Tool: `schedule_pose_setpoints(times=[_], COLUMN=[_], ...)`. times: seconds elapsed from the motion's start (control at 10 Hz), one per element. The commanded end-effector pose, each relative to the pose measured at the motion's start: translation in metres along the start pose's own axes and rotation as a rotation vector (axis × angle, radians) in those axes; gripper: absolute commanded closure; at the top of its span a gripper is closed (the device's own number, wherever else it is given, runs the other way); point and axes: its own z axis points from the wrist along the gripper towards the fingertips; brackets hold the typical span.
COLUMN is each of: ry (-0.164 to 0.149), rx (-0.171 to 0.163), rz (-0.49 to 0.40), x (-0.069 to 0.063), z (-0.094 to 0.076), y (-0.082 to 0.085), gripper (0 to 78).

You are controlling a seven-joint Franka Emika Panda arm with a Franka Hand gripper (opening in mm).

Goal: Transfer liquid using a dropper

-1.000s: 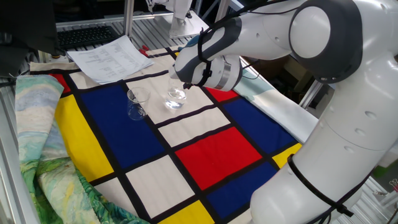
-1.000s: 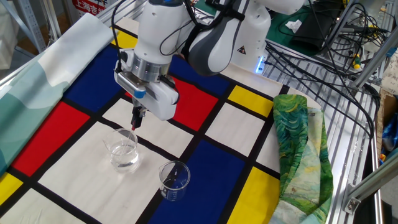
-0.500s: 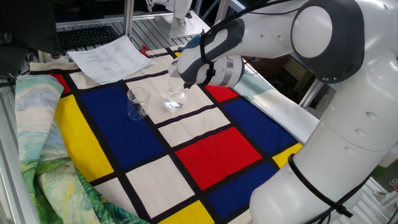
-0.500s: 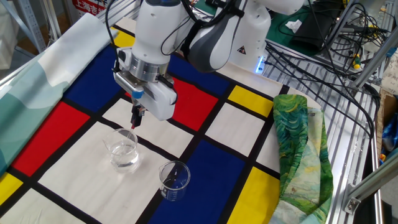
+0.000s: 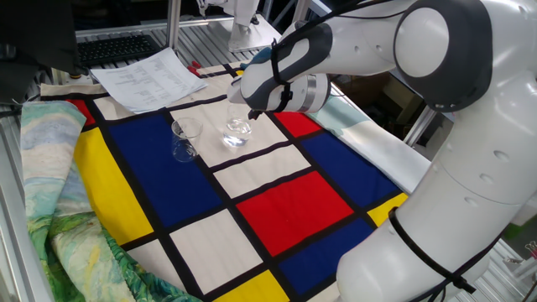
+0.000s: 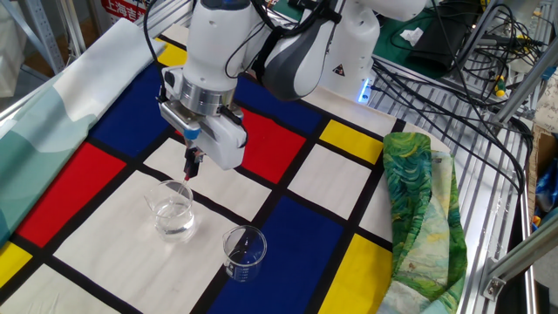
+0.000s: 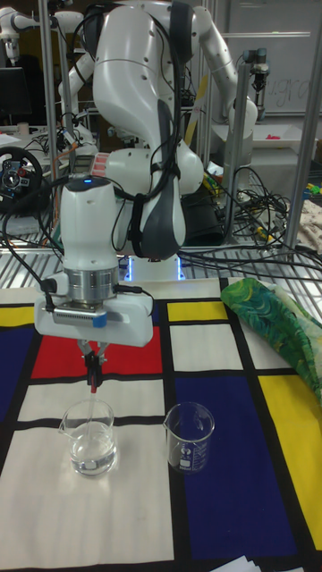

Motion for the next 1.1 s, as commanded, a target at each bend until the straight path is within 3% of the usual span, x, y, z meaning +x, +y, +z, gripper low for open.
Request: schedule_pose_setpoints(times=[0.1,0.5,0.6,1.1], ry=[-0.001,0.029,0.057,0.103], rx=[0.002,0.005,0.009,0.017], rz=[0.004,0.010,0.014,0.009], x=[-0.0015,-0.0015,-0.0016,-0.0078], z=[-0.0011,-0.0011,-0.0011,-0.0012], y=[0.0001,0.0001,0.0001,0.0004], gripper=[76.4,76.4,76.4,76.4])
